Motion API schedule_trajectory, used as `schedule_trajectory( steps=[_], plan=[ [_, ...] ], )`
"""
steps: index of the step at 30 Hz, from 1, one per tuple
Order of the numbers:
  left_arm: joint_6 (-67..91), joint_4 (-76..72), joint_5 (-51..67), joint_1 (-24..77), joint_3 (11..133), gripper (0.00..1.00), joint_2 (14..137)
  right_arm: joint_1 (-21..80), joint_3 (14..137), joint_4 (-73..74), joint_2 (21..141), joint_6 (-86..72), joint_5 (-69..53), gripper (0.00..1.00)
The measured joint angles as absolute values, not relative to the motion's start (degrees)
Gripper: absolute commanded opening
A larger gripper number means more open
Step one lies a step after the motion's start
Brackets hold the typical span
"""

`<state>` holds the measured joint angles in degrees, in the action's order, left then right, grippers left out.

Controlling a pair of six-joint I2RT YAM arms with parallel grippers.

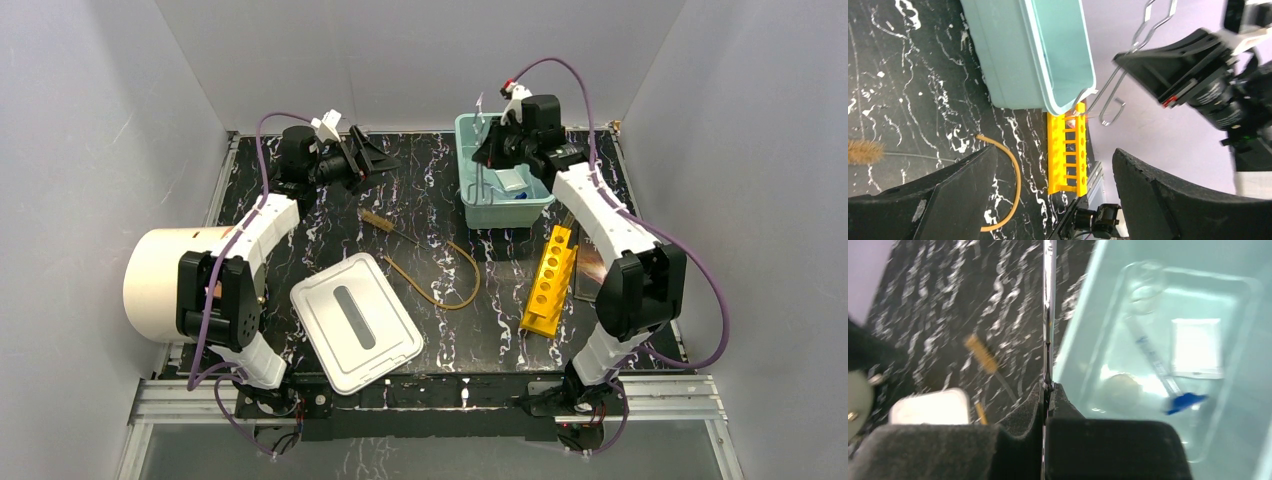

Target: Organize the chemistry lab equipment

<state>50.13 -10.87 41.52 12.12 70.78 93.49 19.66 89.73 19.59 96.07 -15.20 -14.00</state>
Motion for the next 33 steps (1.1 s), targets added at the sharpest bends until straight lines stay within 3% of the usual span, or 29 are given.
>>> schedule_trajectory(
  steps=[11,22,33],
  plan=[
    [45.6,-2.3,39.4,12.1,70.0,0.84,93.1,15.8,101.8,24.0,103.3,-7.2,3.3,0.00],
    [44.9,0.8,39.0,12.1,70.1,0.84,93.1,14.5,102.9,30.6,117.5,-3.1,-0.2,0.00],
    [45.0,0.4,41.3,12.1,71.2,0.84,94.4,11.2,113.9,34.8,127.9,-5.0,-4.1,0.00]
  ],
)
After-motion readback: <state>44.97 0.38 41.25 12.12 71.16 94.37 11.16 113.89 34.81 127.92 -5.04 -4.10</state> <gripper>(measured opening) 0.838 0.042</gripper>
